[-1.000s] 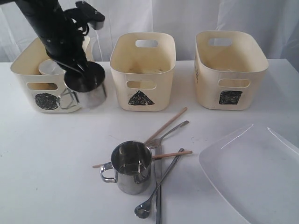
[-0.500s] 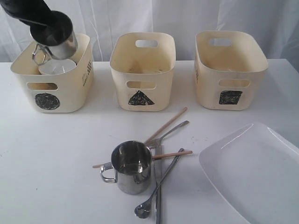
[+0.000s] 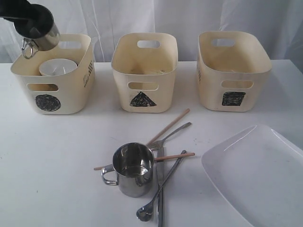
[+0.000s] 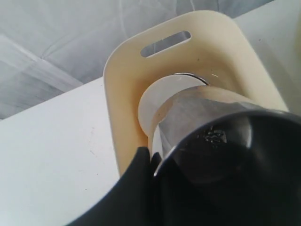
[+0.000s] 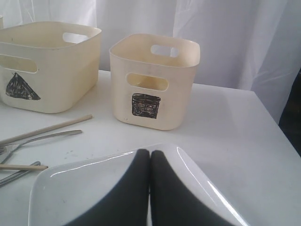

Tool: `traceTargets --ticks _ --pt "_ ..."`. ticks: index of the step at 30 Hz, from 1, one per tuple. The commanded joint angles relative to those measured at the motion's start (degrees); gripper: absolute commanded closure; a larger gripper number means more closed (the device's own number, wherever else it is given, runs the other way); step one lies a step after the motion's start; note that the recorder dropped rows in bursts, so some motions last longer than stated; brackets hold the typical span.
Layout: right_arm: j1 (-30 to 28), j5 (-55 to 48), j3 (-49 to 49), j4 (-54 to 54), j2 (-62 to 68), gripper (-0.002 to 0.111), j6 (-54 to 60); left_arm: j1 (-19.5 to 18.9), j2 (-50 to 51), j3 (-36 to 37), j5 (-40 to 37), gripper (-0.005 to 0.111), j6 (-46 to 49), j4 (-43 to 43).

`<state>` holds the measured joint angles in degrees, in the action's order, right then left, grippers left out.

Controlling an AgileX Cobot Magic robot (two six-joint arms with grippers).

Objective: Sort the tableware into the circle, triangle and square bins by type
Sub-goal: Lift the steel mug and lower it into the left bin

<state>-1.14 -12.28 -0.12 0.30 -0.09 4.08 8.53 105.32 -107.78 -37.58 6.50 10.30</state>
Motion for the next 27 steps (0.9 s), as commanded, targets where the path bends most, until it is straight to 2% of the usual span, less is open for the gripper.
traceTargets --ticks 1,13,27 --pt "0.0 0.3 0.1 0.2 0.1 0.108 0.0 -0.9 2.1 -0.3 3.1 0.107 -0.3 -1.1" --pt "0.0 0.3 0.1 0.2 0.1 0.108 0.0 -1.6 11.4 -7.4 3.5 0.107 -0.3 -3.2" --pt "0.0 0.3 0.1 0.2 0.1 0.108 0.0 -1.6 16.5 -8.3 4.1 0.107 -0.1 -5.6"
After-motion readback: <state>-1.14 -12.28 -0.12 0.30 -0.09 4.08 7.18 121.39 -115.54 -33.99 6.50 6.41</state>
